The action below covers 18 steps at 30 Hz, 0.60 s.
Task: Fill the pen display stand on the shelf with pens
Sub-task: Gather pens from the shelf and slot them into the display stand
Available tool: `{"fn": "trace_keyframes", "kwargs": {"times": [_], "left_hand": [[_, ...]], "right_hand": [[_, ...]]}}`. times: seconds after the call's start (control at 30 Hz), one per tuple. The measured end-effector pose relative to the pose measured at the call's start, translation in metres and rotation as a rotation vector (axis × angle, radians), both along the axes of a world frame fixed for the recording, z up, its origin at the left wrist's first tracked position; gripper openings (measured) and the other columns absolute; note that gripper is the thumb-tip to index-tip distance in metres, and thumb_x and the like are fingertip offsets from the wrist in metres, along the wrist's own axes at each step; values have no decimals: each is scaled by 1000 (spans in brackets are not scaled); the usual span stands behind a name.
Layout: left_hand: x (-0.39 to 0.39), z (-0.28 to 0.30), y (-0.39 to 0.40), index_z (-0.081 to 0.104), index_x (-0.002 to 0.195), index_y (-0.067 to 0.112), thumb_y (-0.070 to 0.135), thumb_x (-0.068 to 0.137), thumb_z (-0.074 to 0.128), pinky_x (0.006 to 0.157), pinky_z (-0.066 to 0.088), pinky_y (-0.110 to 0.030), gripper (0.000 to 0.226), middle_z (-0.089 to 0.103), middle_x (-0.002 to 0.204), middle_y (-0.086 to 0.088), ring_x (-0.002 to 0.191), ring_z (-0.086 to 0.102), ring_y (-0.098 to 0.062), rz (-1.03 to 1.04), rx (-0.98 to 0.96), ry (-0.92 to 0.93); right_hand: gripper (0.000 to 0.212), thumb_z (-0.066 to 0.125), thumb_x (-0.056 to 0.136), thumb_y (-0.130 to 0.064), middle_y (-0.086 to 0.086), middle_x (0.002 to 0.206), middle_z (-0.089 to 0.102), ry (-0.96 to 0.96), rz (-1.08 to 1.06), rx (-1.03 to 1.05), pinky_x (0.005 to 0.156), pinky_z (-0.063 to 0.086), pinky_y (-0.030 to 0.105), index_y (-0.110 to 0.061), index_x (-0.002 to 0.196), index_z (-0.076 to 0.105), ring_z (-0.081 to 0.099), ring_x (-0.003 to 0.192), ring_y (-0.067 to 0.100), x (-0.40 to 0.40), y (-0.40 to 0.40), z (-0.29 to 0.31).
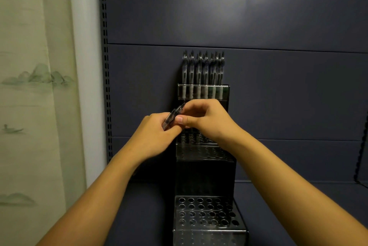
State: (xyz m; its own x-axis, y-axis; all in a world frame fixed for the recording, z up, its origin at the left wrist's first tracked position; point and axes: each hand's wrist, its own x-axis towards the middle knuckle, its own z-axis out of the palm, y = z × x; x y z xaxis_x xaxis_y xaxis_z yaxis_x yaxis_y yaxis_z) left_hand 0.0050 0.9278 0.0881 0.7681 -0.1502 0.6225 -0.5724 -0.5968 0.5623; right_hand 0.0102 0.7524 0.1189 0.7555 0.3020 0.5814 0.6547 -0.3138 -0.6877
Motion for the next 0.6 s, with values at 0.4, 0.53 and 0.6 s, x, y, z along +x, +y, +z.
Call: {"fn": "trace_keyframes", "kwargs": {"times": [0.4, 0.53, 0.6], "left_hand": [[0, -1, 3, 60, 72, 11, 41, 93, 66, 52, 34, -24, 36, 46, 53, 8, 51, 40, -7, -11, -53, -11], [5, -7, 8, 53, 67, 15, 43, 93, 65, 54, 33, -24, 39, 41, 53, 9, 50, 37, -6, 24, -67, 4], [7, -9, 11, 55, 70, 11, 44, 94, 64, 55, 34, -25, 41, 40, 51, 10, 49, 36, -4, 32, -72, 13]], "right_hand": [[7, 70, 89, 0, 14, 91, 73, 92, 197, 403, 81, 61, 32, -5, 93, 69, 73, 86, 24, -8, 4, 6], [5, 65, 93, 1, 22, 97, 72, 102, 234, 614, 78, 62, 37, 0, 97, 63, 73, 83, 29, -10, -10, 25], [9, 64, 95, 1, 24, 97, 70, 69, 150, 634, 75, 63, 37, 4, 103, 61, 72, 82, 31, -9, -19, 34]]}}
